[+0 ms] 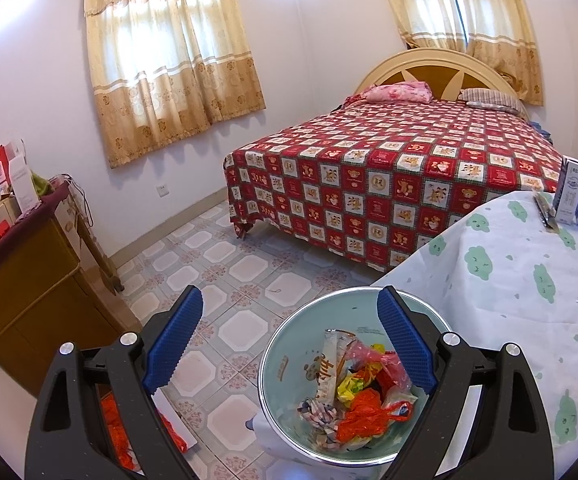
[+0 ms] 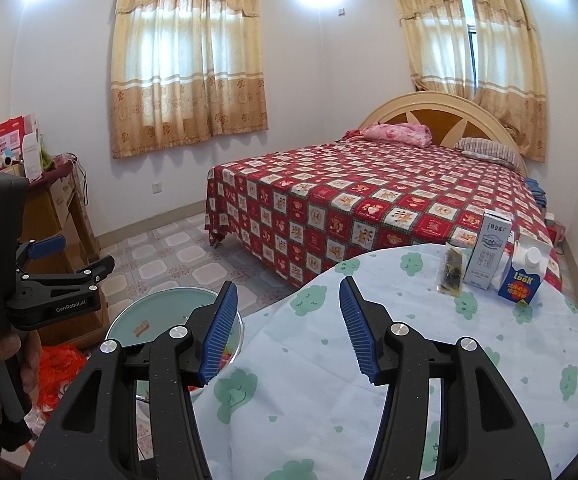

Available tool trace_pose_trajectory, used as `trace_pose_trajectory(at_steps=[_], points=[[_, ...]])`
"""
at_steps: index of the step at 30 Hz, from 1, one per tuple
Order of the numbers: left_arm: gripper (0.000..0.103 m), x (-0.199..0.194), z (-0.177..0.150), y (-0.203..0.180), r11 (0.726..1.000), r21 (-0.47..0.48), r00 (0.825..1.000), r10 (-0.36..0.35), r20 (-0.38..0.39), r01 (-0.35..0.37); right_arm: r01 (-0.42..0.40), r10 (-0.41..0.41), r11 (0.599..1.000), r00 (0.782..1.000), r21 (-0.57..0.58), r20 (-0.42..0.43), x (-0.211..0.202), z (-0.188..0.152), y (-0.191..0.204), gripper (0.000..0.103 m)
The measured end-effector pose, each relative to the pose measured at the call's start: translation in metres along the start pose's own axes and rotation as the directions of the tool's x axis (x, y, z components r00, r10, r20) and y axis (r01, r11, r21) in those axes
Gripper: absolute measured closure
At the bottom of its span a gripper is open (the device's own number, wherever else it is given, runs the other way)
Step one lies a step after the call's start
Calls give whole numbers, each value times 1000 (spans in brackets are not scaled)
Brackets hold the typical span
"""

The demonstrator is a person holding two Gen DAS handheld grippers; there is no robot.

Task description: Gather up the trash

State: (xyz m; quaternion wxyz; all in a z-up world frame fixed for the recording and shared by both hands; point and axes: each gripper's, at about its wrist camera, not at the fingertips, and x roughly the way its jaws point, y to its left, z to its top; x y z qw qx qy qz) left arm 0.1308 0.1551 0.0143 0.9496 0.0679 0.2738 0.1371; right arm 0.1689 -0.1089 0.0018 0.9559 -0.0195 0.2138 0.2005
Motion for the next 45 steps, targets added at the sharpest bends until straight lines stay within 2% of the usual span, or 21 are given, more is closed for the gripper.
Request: trace_pose_trajectory(at_steps=[23,25,27,45], points=[[15,-1,-1,-3,1000,8,1000,-5,-7,5,4,-4,1000,1000,5,7,-2,0,-2,48],[14,-1,-1,-3,1000,6,1000,-6,-5,6,4,-4,1000,1000,4,7,-2,0,-2,48],[8,-1,-2,-3,1000,11,1000,-3,-4,3,4,-4,1000,1000,4,7,-2,0,-2,47],[8,2,-4,-9,1000,22,1000,-21,-8,21,16,-16,1000,1000,15,8,-4,-1,-10,44]])
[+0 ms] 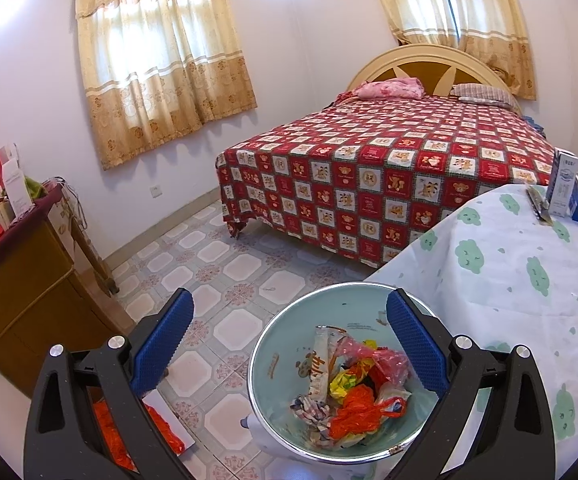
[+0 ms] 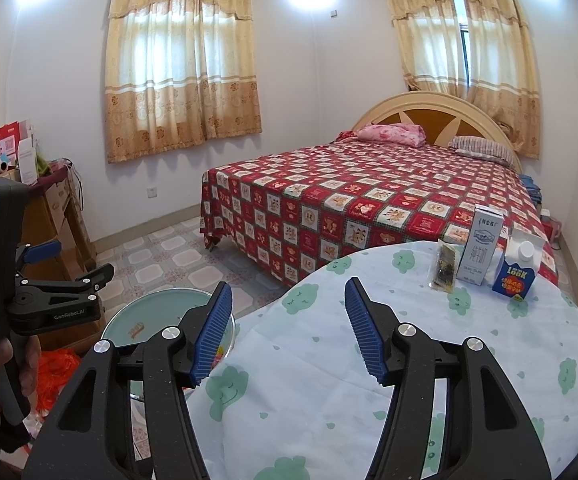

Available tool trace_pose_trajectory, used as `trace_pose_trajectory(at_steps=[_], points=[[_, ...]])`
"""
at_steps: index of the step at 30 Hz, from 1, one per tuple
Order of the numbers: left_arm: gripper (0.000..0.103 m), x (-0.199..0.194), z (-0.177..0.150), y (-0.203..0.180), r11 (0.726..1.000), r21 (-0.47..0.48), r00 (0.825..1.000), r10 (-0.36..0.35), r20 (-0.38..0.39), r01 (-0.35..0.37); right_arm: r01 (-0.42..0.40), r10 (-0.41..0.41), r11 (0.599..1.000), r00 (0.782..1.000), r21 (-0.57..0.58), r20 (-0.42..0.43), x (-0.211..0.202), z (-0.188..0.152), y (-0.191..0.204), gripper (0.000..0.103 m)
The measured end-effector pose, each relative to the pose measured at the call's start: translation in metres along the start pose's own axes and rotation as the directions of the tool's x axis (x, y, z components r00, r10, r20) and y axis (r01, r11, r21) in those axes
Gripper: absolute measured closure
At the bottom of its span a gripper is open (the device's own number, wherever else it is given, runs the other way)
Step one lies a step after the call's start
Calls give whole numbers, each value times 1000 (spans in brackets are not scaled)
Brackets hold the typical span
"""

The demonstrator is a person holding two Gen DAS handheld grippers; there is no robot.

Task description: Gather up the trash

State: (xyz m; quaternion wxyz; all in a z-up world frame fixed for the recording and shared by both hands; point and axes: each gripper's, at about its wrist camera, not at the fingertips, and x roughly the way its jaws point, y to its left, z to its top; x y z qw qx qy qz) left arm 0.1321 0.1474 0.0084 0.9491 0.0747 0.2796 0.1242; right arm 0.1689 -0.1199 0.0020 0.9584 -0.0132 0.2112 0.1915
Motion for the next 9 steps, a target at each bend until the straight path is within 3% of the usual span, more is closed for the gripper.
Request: trace_pose_trajectory(at_steps=[5,9], points=[[7,0,0,-2,1000,1,1000,5,2,-5,32,-32,999,999,-4,-5,0,-4,-10,39],[7,2,-1,-1,1000,-7,1000,7,1,-7,156,-154,987,986,30,-71,12,-18,-53,32]])
